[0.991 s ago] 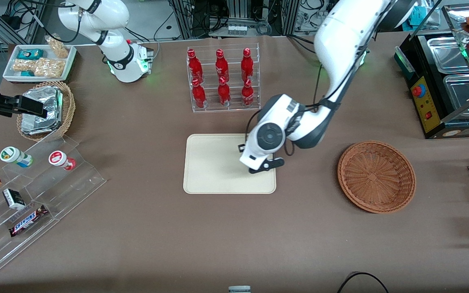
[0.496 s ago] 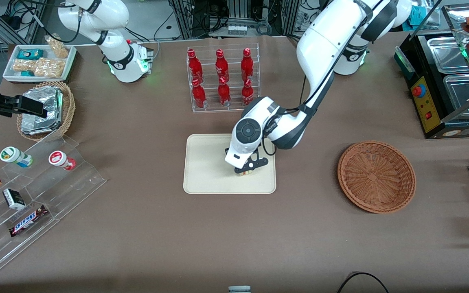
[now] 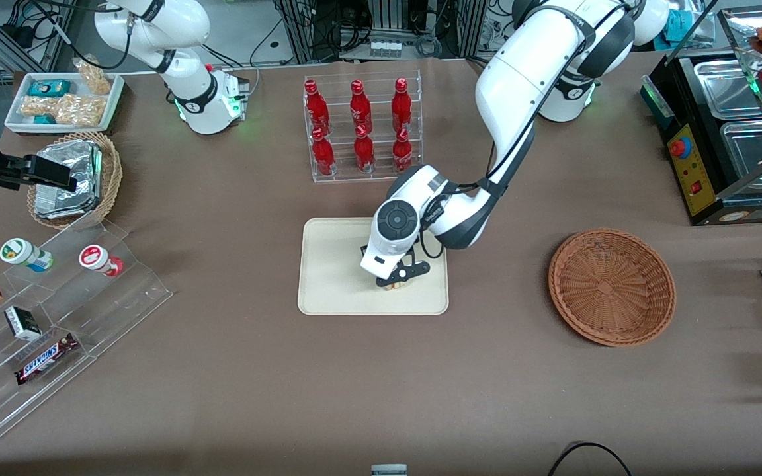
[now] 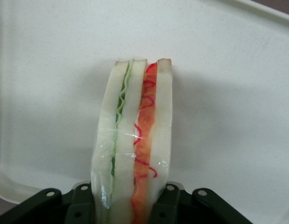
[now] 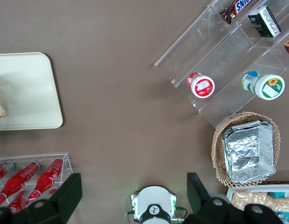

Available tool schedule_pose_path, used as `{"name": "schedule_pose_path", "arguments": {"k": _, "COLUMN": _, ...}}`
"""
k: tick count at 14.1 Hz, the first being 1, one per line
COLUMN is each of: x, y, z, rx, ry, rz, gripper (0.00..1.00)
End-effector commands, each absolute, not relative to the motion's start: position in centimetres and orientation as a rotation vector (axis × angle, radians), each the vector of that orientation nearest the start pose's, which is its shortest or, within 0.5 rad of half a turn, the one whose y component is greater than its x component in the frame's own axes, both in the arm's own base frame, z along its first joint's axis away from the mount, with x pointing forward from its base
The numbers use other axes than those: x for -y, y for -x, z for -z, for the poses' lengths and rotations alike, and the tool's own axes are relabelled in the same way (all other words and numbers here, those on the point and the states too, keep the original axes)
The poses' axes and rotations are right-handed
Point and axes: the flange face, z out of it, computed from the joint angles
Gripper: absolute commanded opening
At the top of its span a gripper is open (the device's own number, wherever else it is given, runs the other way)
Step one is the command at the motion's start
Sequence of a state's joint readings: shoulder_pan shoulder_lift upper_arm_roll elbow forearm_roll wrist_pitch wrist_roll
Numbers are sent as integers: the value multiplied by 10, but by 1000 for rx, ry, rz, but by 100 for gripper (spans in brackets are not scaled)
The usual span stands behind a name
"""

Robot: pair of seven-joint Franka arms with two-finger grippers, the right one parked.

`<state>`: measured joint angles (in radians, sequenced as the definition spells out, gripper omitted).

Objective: Place sandwich from basket to tray
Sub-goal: 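Lower the sandwich onto the tray and open the left gripper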

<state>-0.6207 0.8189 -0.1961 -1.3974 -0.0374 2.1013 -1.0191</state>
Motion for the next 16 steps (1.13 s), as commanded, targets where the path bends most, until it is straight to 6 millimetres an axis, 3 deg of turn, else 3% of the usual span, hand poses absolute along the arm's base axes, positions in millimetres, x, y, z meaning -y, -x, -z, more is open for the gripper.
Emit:
{"name": "schedule_pose_path", "arguments": {"k": 1, "x": 513, "y": -507, "z": -219, "rx": 366, "ry": 3067, "rz": -278, "gripper": 46}}
{"name": "schedule_pose_path", "arguments": {"k": 8, "x": 531, "y": -493, "z": -221, "rx": 266, "ry": 3107, "rz": -269, "gripper": 52}}
{"name": "schedule_pose_path", "arguments": {"k": 9, "x": 533, "y": -495, "z": -223, "rx": 279, "ry": 3127, "rz": -249, "gripper": 60}}
{"name": "schedule_pose_path", "arguments": {"k": 12, "x": 535, "y": -493, "z": -219, "rx": 289, "ry": 3128, "rz": -246, "gripper": 68}}
{"name": "schedule_pose_path", "arguments": {"k": 13, "x": 535, "y": -492, "z": -217, "rx": 289, "ry": 3126, "rz": -250, "gripper": 75}}
{"name": "schedule_pose_path", "arguments": {"k": 14, "x": 538, "y": -488, "z": -214, "rx": 279, "ry": 3123, "rz": -251, "gripper": 92}}
{"name": "schedule_pose_path", "arguments": {"k": 15, "x": 539, "y": -487, "z": -212, "rx": 276, "ry": 3122, "rz": -252, "gripper": 100}}
{"name": "schedule_pose_path", "arguments": {"k": 16, "x": 540, "y": -489, "z": -213, "rx": 304, "ry": 3127, "rz": -242, "gripper": 100}}
